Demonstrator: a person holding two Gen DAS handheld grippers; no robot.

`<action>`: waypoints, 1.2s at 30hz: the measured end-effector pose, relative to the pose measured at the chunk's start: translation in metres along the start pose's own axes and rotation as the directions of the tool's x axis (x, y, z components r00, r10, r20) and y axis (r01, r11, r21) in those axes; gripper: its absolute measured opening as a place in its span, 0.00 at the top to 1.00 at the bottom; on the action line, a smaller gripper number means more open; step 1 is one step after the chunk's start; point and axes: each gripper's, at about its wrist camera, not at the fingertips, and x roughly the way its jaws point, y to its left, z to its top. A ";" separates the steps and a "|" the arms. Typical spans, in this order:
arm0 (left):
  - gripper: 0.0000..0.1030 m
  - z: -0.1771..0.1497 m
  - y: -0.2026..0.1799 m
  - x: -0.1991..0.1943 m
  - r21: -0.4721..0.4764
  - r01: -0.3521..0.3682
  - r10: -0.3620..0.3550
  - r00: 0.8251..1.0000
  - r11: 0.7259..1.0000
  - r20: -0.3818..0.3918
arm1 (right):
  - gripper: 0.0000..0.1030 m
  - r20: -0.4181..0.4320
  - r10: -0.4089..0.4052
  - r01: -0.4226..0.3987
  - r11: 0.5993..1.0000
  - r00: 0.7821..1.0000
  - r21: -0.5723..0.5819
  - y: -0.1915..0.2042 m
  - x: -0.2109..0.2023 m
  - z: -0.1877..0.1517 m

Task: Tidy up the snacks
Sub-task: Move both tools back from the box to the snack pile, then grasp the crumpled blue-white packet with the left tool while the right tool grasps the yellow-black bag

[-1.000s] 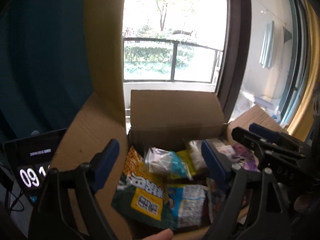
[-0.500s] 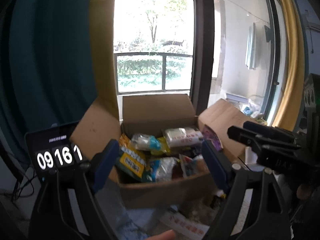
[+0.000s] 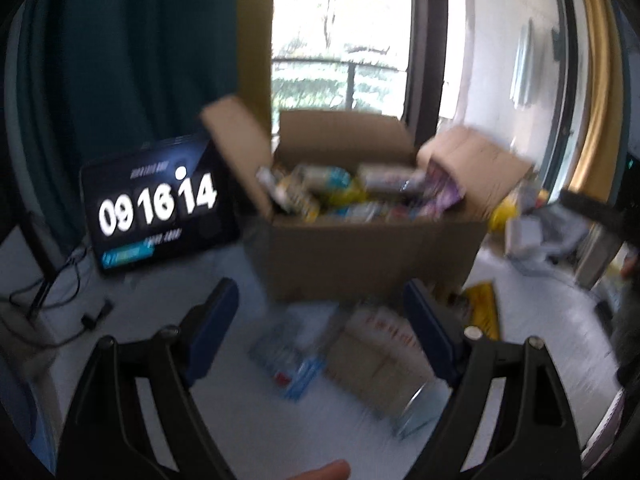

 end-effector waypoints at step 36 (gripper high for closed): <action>0.15 -0.070 0.046 0.127 0.034 -0.134 0.138 0.936 0.990 -0.324 | 0.40 -0.353 0.141 -0.029 0.951 0.925 0.306 -0.050 0.129 -0.120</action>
